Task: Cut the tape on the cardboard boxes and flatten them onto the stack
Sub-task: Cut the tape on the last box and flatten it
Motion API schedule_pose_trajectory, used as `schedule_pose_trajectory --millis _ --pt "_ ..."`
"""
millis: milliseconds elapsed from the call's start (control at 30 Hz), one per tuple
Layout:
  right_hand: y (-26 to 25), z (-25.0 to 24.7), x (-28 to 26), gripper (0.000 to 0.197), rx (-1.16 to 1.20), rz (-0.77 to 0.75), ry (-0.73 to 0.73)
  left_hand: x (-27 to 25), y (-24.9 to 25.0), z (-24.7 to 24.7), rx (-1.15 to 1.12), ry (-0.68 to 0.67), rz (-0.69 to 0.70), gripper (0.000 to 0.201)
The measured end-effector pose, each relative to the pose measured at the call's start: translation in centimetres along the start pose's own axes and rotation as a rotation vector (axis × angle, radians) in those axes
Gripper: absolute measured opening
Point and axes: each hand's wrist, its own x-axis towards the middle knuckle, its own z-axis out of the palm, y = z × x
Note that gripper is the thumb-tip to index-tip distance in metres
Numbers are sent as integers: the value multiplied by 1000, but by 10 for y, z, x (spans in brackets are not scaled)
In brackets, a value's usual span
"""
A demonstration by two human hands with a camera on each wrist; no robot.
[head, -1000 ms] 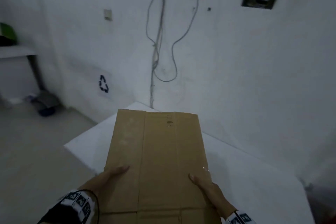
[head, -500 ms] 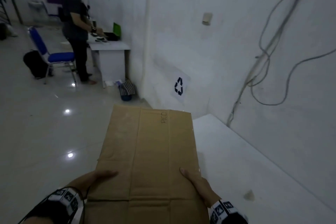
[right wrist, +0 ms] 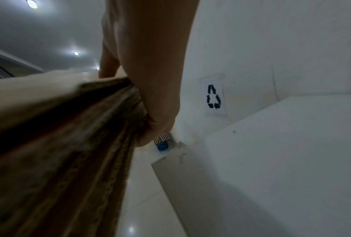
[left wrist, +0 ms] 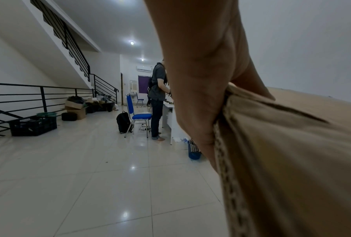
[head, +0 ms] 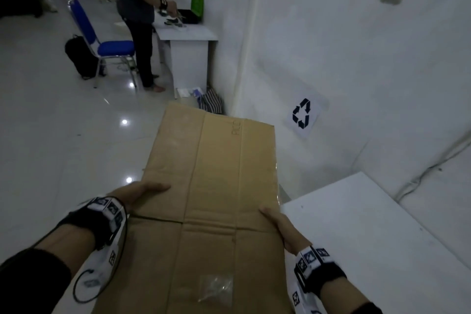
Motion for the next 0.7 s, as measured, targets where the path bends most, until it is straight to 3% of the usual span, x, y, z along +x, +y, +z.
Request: schedule_pose_trajectory --millis 133,300,467,600,700 --pt "-33 14 78 75 21 -17 34 68 42 -27 -45 14 -10 96" --pt "-88 15 179 71 30 -4 23 146 116 -37 -10 42 -17 72" --pt "-137 4 249 74 102 68 0 213 174 -41 -7 5 -13 67" --pt "-150 -10 282 70 175 123 -29 265 215 -35 64 -35 -51 76" --pt "-154 -22 303 74 230 111 55 313 250 -22 170 -102 -77 86"
